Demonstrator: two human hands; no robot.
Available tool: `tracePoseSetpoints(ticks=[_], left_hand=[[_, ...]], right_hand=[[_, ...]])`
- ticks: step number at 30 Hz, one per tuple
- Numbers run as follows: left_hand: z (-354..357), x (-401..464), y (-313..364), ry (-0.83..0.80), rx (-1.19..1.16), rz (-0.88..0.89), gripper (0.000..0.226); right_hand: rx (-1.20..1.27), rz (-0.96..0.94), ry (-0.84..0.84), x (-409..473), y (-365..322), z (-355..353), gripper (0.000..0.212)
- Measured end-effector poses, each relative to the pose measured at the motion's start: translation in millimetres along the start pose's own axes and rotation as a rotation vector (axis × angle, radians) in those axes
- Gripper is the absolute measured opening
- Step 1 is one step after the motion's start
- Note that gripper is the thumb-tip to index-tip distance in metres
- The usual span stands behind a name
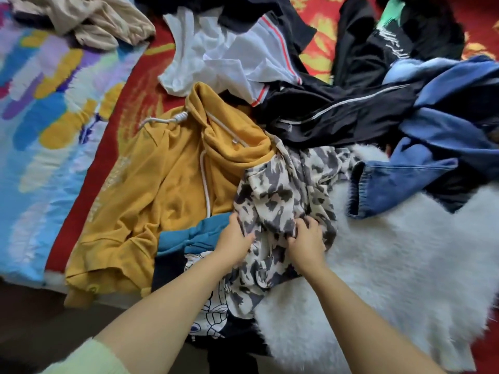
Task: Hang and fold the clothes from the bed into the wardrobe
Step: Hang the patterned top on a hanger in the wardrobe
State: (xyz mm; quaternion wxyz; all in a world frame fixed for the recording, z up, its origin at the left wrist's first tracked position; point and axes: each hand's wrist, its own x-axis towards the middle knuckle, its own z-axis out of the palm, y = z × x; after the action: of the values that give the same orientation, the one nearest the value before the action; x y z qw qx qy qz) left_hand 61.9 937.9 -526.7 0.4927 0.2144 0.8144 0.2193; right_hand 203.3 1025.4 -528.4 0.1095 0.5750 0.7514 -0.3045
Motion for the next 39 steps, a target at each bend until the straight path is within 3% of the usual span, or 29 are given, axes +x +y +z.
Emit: tracePoseSetpoints(ticks=[2, 5, 10, 17, 20, 22, 24, 27, 29, 30, 32, 33, 34, 36, 39], left_hand=[[-2, -6, -12, 0.014, -0.006, -0.027, 0.008], [-18, -29, -24, 0.074, -0.018, 0.003, 0.034], [-91, -83, -25, 0.138, -0.095, 0.084, 0.024], [-195, -215, -20, 0.191, -0.875, 0.173, 0.024], [-228, -285, -42, 0.206, -1.305, 0.242, 0.023], [-246, -336, -68, 0.254, -1.438, 0.258, 0.023], [-260, -386, -97, 0.289, -1.499, 0.279, 0.019], [-282, -482, -146, 0.339, -1.484, 0.402, 0.022], [-296, -539, -171, 0.319, -1.472, 0.501, 0.016], [-302, -565, -183, 0.323, -1.471, 0.548, 0.023], [-311, -608, -207, 0.356, -1.459, 0.609, 0.066], [-313, -627, -215, 0.354, -1.456, 0.655, 0.076], [-314, -648, -223, 0.355, -1.445, 0.715, 0.072], [-309, -684, -226, 0.373, -1.418, 0.792, 0.041], [-296, -726, -222, 0.333, -1.333, 0.916, 0.037]], right_hand=[[0.213, -0.009, 0.060, -4, -4, -7, 0.014], [0.411, -0.019, 0.044, -26, -19, -25, 0.012], [0.610, -0.117, 0.011, -76, -78, -63, 0.023], [0.912, -0.128, -0.191, -174, -180, -119, 0.028], [1.028, -0.185, -0.305, -235, -218, -131, 0.037], [1.068, -0.247, -0.400, -282, -235, -133, 0.036], [1.128, -0.299, -0.441, -326, -246, -134, 0.037], [1.154, -0.373, -0.475, -399, -267, -123, 0.018], [1.152, -0.382, -0.479, -435, -280, -112, 0.023], [1.152, -0.390, -0.483, -450, -286, -106, 0.028], [1.144, -0.410, -0.498, -478, -294, -92, 0.034], [1.144, -0.424, -0.515, -490, -297, -87, 0.035], [1.147, -0.448, -0.538, -505, -300, -83, 0.034], [1.170, -0.509, -0.567, -529, -303, -80, 0.027], [1.120, -0.630, -0.436, -563, -310, -82, 0.017]])
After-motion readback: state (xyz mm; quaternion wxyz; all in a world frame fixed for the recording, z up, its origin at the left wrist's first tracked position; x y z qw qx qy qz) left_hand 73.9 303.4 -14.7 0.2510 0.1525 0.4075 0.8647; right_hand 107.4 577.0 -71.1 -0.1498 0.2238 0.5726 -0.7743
